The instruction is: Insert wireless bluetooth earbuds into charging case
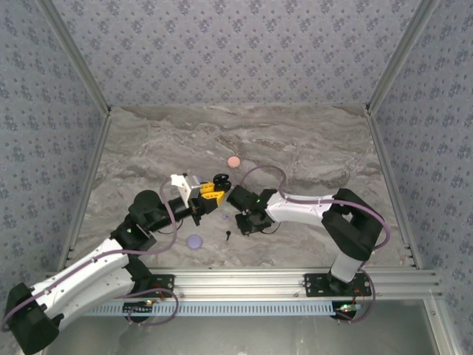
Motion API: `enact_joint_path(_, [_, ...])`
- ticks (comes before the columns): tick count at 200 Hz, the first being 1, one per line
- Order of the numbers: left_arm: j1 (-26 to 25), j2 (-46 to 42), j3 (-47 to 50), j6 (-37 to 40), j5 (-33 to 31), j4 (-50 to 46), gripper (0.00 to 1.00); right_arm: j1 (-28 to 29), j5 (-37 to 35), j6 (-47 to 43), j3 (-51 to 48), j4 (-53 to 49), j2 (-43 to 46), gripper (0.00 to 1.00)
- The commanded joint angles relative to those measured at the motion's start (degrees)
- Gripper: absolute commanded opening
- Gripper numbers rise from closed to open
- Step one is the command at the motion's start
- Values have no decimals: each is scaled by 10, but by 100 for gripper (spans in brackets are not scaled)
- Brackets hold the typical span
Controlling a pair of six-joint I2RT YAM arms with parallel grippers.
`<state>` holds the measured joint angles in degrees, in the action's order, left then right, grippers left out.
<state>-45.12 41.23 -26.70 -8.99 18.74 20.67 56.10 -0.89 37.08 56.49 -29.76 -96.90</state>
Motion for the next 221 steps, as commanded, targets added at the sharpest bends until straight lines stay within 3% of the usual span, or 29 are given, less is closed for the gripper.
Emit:
enact_joint_path(1, [-4,-8,-2,8,-2,4,0,-1,-34,-5,-5,-9,56,22])
enact_joint_path(37, [-4,5,-1,4,6,20,0,-40,-58,-51,-22,-8,185,22])
enact_joint_path(78, [-3,42,-6,-3,25,50,0,-111,-3,-92,-13,25,340,22])
enact_joint_path(103, [-4,68,-13,-7,36,65,0,-122,7,-106,14,56,400,23])
enact_joint_path(157, [-15,118,-35,-9,46,78,0,-84,3,-114,43,137,410,22])
enact_joint_path(221, [-25,141,-49,-9,45,82,0,-45,-25,-113,32,165,376,22])
